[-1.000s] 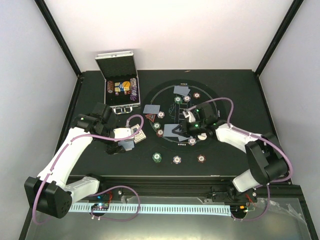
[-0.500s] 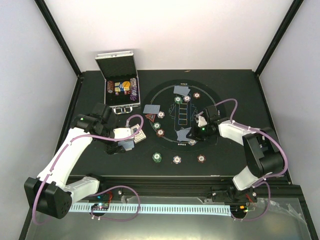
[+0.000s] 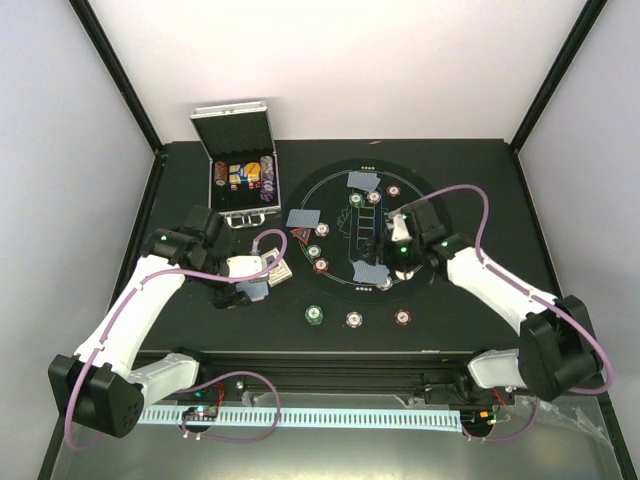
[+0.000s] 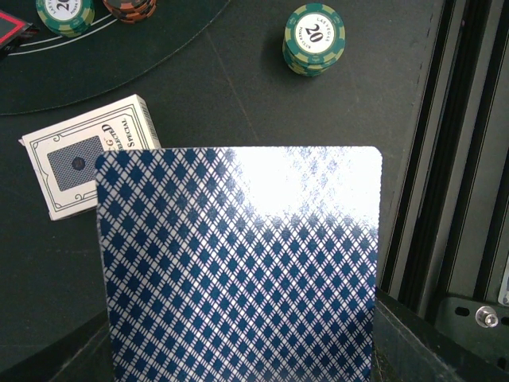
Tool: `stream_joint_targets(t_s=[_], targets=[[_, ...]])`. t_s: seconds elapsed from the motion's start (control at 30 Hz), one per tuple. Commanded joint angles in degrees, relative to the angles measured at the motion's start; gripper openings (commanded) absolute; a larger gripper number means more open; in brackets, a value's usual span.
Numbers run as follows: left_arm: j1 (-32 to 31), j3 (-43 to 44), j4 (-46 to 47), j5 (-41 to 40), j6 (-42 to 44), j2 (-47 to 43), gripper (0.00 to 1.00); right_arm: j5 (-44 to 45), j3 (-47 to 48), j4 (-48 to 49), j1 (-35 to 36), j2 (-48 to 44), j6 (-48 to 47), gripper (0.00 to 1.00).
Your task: Distribute texas hold em gaming equipment
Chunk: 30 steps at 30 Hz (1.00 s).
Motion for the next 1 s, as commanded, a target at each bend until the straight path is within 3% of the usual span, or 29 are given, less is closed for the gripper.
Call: stream_joint_targets(t_s=[0.0, 0.17, 0.33, 0.97], targets=[[0.0, 2.8, -0.5, 1.6, -0.4, -0.6, 0.02, -15.1, -3.9, 20.3, 8.8, -1.1, 14.6, 0.80], [0.0, 3.5, -1.1, 2.3, -0.7, -0.1, 0.01, -19.7, -3.1, 39.4, 20.2, 4.3, 25.4, 0.86], [-0.1, 3.5, -1.1, 2.4, -0.6, 0.0, 0.02, -20.3, 1.6, 46.0, 27.0, 12.1, 29.4, 0.87], [-0.1, 4.1, -2.1, 2.4, -0.2, -0.4, 0.02, -23.6, 14.8, 53.4, 32.4, 30.5, 35.1, 0.82]])
